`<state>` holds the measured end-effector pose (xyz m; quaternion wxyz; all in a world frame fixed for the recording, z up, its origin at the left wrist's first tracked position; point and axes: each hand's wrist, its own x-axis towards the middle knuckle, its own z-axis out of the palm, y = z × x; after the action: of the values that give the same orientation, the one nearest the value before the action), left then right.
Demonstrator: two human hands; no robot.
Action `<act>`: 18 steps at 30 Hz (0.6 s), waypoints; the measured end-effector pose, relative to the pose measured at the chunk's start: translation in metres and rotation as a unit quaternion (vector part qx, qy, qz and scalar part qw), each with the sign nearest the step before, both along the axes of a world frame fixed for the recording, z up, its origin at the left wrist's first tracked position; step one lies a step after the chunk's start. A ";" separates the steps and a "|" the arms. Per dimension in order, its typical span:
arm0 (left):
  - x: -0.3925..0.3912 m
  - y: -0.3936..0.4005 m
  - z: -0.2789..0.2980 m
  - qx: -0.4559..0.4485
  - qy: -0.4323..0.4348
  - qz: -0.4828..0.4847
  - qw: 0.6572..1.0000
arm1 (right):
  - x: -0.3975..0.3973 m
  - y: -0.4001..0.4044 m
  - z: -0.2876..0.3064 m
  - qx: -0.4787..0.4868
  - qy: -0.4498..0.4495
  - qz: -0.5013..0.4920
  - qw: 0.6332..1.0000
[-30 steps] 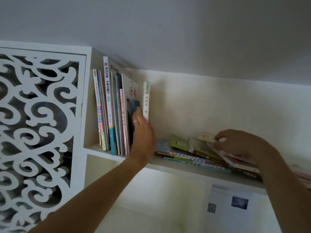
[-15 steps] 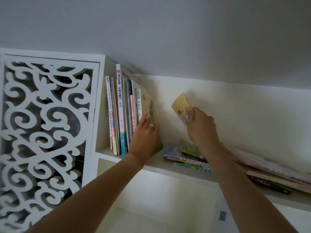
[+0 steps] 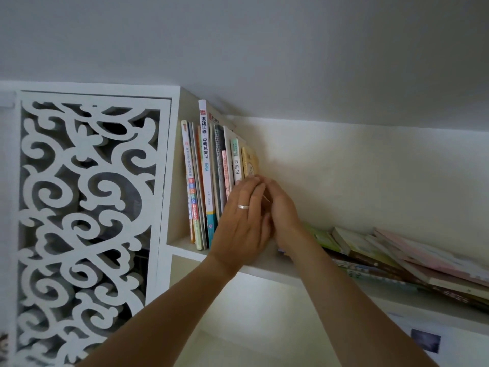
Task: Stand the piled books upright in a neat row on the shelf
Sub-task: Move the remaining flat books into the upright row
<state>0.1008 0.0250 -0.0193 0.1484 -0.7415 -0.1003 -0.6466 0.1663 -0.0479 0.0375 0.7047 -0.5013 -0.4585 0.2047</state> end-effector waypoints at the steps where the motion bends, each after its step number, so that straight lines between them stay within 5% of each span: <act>1: 0.000 0.001 0.001 -0.003 0.021 0.018 1.000 | 0.004 0.000 -0.001 -0.027 -0.047 -0.034 0.998; 4: 0.003 0.008 0.001 0.023 0.115 0.138 0.984 | 0.013 -0.007 -0.007 -0.121 -0.277 -0.148 0.942; 8: 0.007 0.009 0.002 0.029 0.149 0.178 0.972 | 0.015 -0.015 -0.007 -0.218 -0.419 -0.211 0.856; 15: 0.010 -0.005 0.003 -0.013 0.126 0.197 0.972 | 0.022 -0.055 0.002 -0.211 -0.469 -0.307 0.801; 18: 0.030 -0.036 0.007 -0.084 0.059 0.101 0.990 | 0.040 -0.092 0.019 -0.190 -0.459 -0.405 0.768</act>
<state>0.1308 -0.0106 -0.0120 0.1551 -0.7745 -0.2197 -0.5726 0.2062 -0.1401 0.0568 0.3188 -0.7981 -0.4336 -0.2709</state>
